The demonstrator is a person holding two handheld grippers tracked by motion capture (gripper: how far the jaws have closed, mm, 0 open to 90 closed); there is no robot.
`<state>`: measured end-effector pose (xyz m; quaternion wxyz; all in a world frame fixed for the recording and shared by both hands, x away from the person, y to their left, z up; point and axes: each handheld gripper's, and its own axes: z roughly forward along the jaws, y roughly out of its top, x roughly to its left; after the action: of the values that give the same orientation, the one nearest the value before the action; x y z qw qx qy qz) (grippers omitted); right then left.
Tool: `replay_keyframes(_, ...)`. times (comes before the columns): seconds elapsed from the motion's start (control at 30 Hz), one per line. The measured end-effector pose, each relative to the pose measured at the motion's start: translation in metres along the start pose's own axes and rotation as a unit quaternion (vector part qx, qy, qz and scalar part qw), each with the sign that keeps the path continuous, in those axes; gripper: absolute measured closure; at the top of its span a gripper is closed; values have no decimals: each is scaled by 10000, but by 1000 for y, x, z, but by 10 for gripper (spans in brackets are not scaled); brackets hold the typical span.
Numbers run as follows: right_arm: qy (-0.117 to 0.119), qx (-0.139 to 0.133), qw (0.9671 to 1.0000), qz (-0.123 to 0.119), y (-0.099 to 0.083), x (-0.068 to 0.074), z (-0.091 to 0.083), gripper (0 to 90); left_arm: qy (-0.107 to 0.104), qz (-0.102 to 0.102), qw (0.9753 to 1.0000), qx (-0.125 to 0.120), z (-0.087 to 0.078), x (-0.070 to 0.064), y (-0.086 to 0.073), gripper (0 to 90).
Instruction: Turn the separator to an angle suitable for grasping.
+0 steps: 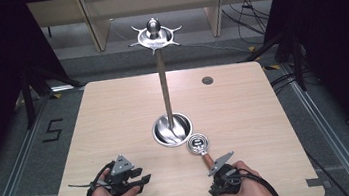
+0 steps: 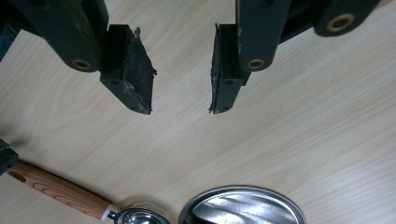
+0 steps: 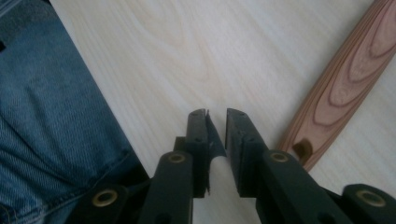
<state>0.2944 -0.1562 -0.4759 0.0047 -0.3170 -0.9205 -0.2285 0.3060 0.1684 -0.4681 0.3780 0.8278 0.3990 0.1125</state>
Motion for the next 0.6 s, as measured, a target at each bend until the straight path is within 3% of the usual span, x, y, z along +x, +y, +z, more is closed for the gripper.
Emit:
replay_keyframes(0.03,-32,-56,10000,-61,2,-1,0,796,-4,5,10000,2,0,0,0,582)
replay_keyframes(0.07,-12,-55,10000,58,4,0,0,807,-3,4,10000,1,0,0,0,584)
replay_keyframes(0.23,-81,-23,9999,120,10,-4,4,900,-14,30,10000,24,1,1,0,588)
replay_keyframes(0.37,-239,77,9997,76,11,-8,8,900,-7,16,10000,3,0,1,1,587)
replay_keyframes(0.5,-303,191,9988,339,10,-11,11,900,-22,40,10000,31,1,1,0,586)
replay_keyframes(0.6,-443,223,9980,400,9,-17,10,900,-14,43,10000,38,1,1,0,584)
